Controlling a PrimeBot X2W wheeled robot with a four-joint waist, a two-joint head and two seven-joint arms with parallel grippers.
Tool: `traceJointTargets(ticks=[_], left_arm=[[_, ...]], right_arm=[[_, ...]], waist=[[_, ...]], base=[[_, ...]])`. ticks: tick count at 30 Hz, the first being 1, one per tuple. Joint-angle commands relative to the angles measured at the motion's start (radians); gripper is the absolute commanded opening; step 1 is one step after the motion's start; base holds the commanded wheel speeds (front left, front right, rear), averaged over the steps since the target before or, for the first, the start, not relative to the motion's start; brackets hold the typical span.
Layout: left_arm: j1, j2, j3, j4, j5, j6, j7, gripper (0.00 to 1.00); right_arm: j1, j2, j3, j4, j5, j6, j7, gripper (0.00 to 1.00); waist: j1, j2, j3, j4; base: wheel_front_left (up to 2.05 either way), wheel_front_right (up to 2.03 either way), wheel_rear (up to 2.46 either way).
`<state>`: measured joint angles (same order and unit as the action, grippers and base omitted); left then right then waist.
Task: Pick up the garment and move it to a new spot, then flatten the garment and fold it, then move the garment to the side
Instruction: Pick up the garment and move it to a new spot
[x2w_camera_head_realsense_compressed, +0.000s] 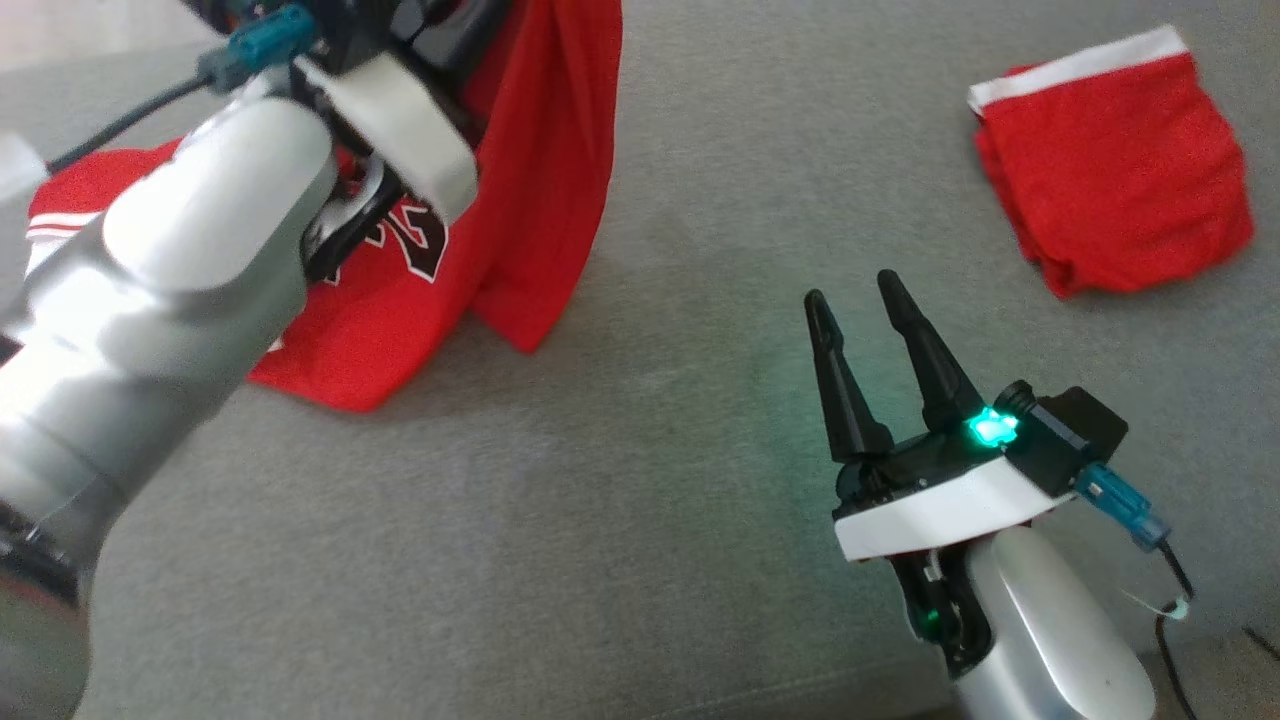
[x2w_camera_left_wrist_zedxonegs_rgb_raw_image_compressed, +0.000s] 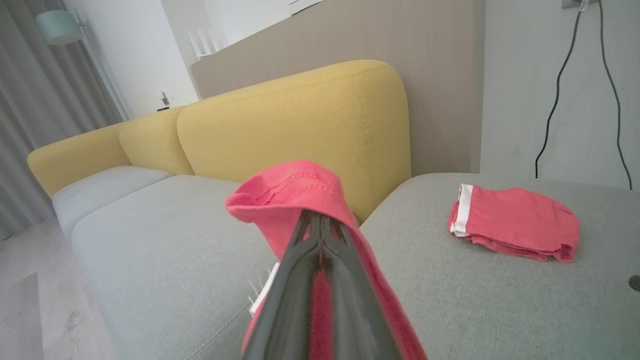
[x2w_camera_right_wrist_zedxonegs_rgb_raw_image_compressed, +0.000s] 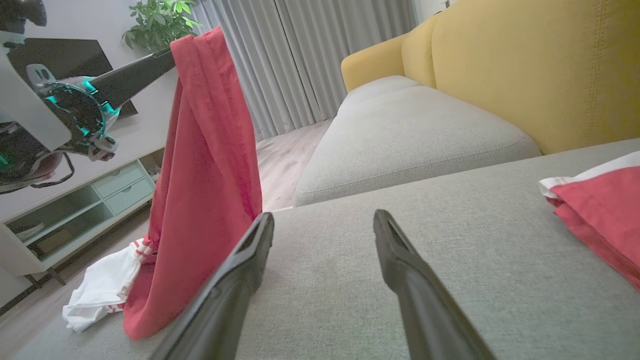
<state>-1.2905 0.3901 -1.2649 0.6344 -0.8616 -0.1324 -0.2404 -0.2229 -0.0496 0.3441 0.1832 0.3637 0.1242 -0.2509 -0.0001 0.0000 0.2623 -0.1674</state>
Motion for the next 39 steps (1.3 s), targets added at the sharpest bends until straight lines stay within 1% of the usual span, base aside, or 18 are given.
traceJointTargets(ticks=[1,8,9,12,14,16,20,22,25,27,31,35,39], left_arm=[[-0.088,0.008,0.036,-0.001,-0.001,0.002,-0.011,0.00],[-0.139,-0.085,0.060,0.110,0.024,0.002,-0.020,0.00],[-0.141,-0.095,0.055,0.127,0.027,0.002,-0.020,1.00],[-0.137,-0.111,0.041,0.169,0.023,0.002,-0.021,1.00],[-0.130,-0.109,0.031,0.190,0.018,0.002,-0.021,1.00],[-0.118,-0.101,0.022,0.215,0.008,0.002,-0.021,1.00],[-0.101,-0.085,0.053,0.229,-0.006,0.002,-0.021,1.00],[-0.092,-0.078,0.069,0.229,-0.007,0.002,-0.021,1.00],[-0.049,-0.058,0.113,0.217,0.008,0.004,-0.021,1.00],[-0.008,-0.042,0.151,0.197,0.020,0.014,-0.021,1.00],[0.117,-0.003,0.228,0.125,0.053,0.057,-0.021,1.00],[0.302,0.033,0.325,0.006,0.080,0.131,-0.021,1.00],[0.537,0.057,0.425,-0.141,0.095,0.210,-0.021,1.00]], right_arm=[[-0.013,-0.001,0.024,-0.038,0.010,0.007,-0.011,1.00],[-0.030,-0.001,0.037,-0.051,0.040,0.007,-0.011,1.00],[-0.032,-0.001,0.037,-0.052,0.042,0.007,-0.011,1.00],[-0.035,-0.001,0.037,-0.053,0.047,0.007,-0.011,1.00],[-0.035,-0.001,0.035,-0.053,0.047,0.007,-0.011,1.00],[-0.032,-0.001,0.021,-0.051,0.040,0.007,-0.011,1.00],[-0.028,-0.001,0.002,-0.048,0.020,0.007,-0.011,1.00],[-0.027,-0.001,-0.001,-0.047,0.015,0.007,-0.011,1.00],[-0.018,-0.001,-0.019,-0.040,-0.006,0.007,-0.011,1.00],[-0.008,-0.001,-0.037,-0.034,-0.020,0.007,-0.011,1.00],[0.020,-0.001,-0.084,-0.025,-0.045,0.007,-0.011,1.00],[0.054,-0.001,-0.128,-0.018,-0.068,0.007,-0.011,1.00],[0.088,-0.001,-0.162,-0.018,-0.080,0.007,-0.011,1.00]], waist=[[0.0001,0.0000,0.014,-0.025],[0.0001,0.0000,0.053,-0.098],[0.0001,0.0000,0.057,-0.103],[0.0001,0.0000,0.061,-0.114],[0.0001,0.0000,0.060,-0.114],[0.0001,0.0000,0.052,-0.096],[0.0001,0.0000,0.028,-0.046],[0.0001,0.0000,0.021,-0.032],[0.0001,0.0000,-0.011,0.022],[0.0001,0.0000,-0.035,0.060],[0.0001,0.0000,-0.086,0.139],[0.0001,0.0000,-0.132,0.206],[0.0001,0.0000,-0.163,0.252]], base=[[0.00,0.00,0.00],[0.00,0.00,0.00],[0.00,0.00,0.00],[0.00,0.00,0.00],[0.00,0.00,0.00],[0.00,0.00,0.00],[0.00,0.00,0.00],[0.00,0.00,0.00],[0.00,0.00,0.00],[0.00,0.00,0.00],[0.00,0.00,0.00],[0.00,0.00,0.00],[0.00,0.00,0.00]])
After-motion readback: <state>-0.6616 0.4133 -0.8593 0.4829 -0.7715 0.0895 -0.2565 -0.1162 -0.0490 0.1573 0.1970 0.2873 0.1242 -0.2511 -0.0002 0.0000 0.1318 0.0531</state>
